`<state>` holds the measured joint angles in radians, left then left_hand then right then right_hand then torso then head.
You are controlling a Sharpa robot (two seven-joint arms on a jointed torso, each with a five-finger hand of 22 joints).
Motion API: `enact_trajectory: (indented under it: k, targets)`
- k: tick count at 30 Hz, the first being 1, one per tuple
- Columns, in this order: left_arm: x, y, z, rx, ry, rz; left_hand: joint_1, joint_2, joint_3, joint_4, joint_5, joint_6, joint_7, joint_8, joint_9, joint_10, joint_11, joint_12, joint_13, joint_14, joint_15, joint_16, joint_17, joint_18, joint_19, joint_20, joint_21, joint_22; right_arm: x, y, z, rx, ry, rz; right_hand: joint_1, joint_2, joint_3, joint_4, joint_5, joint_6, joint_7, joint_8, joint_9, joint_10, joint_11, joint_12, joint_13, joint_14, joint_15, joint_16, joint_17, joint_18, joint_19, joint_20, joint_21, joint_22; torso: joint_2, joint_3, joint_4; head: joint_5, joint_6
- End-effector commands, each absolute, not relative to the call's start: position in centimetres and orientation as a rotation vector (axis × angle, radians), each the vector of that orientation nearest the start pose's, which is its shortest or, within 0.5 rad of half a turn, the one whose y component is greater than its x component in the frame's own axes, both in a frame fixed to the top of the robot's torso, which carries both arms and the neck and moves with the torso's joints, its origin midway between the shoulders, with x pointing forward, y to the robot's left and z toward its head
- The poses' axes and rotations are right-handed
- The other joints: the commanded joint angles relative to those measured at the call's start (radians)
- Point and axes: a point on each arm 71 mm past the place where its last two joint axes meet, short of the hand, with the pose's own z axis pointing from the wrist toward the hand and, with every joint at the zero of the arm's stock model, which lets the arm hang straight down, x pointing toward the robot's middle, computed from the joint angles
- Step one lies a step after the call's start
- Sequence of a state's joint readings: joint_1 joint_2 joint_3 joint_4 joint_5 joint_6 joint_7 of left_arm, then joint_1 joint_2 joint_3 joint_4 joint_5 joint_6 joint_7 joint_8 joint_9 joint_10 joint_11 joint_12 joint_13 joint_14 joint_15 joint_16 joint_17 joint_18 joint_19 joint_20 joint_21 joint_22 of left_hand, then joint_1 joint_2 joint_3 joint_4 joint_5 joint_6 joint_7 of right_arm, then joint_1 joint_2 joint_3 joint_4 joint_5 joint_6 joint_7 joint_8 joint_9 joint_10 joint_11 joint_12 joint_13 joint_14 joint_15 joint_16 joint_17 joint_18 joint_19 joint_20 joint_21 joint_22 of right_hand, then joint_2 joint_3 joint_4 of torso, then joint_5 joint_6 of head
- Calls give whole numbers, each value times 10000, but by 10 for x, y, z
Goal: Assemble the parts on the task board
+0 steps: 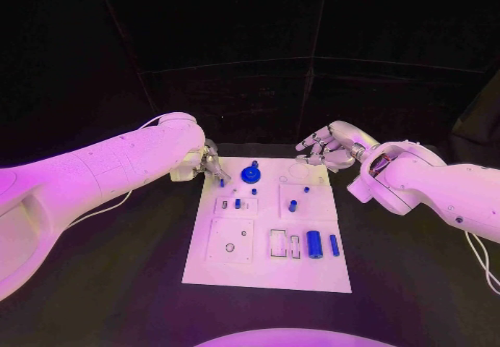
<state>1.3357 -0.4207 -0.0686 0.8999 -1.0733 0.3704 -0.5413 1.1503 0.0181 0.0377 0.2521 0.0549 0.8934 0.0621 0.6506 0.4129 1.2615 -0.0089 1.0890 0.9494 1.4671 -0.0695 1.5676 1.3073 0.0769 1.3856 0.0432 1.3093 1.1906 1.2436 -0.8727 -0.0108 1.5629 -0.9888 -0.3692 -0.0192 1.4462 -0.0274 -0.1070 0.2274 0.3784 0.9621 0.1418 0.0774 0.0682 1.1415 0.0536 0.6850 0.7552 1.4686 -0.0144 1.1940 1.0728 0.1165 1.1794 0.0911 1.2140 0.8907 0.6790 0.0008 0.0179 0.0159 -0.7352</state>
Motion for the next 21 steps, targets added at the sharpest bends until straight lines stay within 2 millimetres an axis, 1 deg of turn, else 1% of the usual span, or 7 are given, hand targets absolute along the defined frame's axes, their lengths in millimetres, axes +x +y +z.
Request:
enact_trajectory:
  k: [1,5,7,12,15,17,21]
  targets:
    - [585,181,-197,-1617,23891,-1736,171,16,31,-76,-19,57,-13,23,-22,51,-17,39,-13,1037,-7,32,2635,70,70,-18,51,9,491,-205,-148,2533,16387,9445,-25,55,-31,41,50,43,17,65,3,-6,1,-8,-17,22,-71,-62,-13,182,-76,-15,-47,-19,4,3,-2,-11,-8]
    - [585,180,-197,-1593,23889,-1794,394,138,164,-206,-19,63,-20,10,-44,50,-25,37,-25,1037,-12,32,2635,72,68,-22,45,12,491,-205,-148,2531,16389,9449,-25,55,-31,41,50,43,17,65,3,-6,1,-8,-17,22,-71,-62,-13,182,-76,-15,-47,-19,3,-2,5,-16,-23]
    - [585,180,-197,-1588,23879,-1823,575,244,297,-316,-19,62,-35,-1,-59,42,-38,23,-46,1037,-20,32,2635,71,70,-27,47,22,491,-205,-148,2532,16391,9448,-25,55,-31,41,50,43,17,65,3,-6,1,-8,-17,22,-71,-62,-13,182,-76,-15,-47,-19,3,-5,3,-13,-24]
    - [585,179,-197,-1603,23841,-1918,1285,512,925,-834,-13,30,-91,-67,-125,18,-90,-23,-93,1037,-65,32,2635,71,73,-66,43,42,491,-204,-148,2535,16394,9446,-23,56,-31,42,52,43,17,66,3,-6,1,-7,-18,22,-71,-65,-15,182,-77,-15,-49,-22,0,-2,4,-22,-43]
    - [586,179,-197,-1675,23700,-2026,1787,639,1545,-1267,-14,22,-111,-113,-170,30,-117,-47,-103,1037,-94,32,2635,70,76,-100,41,60,491,-204,-148,2537,16396,9444,-17,61,-31,43,59,44,17,66,3,-6,0,-6,-20,20,-72,-74,-24,185,-84,-16,-59,-37,-3,-4,5,-24,-45]
    - [586,179,-196,-1722,23589,-2121,1972,609,2154,-1564,-4,4,-62,-145,-202,41,-95,-94,-140,1037,-83,32,2635,68,81,-112,42,78,491,-204,-148,2536,16397,9445,-17,61,-31,43,59,44,17,66,3,-6,0,-6,-20,20,-72,-74,-24,185,-84,-16,-59,-37,-5,-3,6,-24,-42]
    - [586,181,-195,-1842,23393,-2353,1860,381,2952,-1814,-15,9,-67,-129,-209,73,-87,-162,-224,1037,-48,32,2635,58,90,-77,45,109,491,-205,-148,2538,16396,9440,-11,63,-31,44,67,44,17,66,3,-8,0,-6,-22,20,-72,-81,-31,185,-83,-16,-61,-38,-5,0,2,-25,-49]
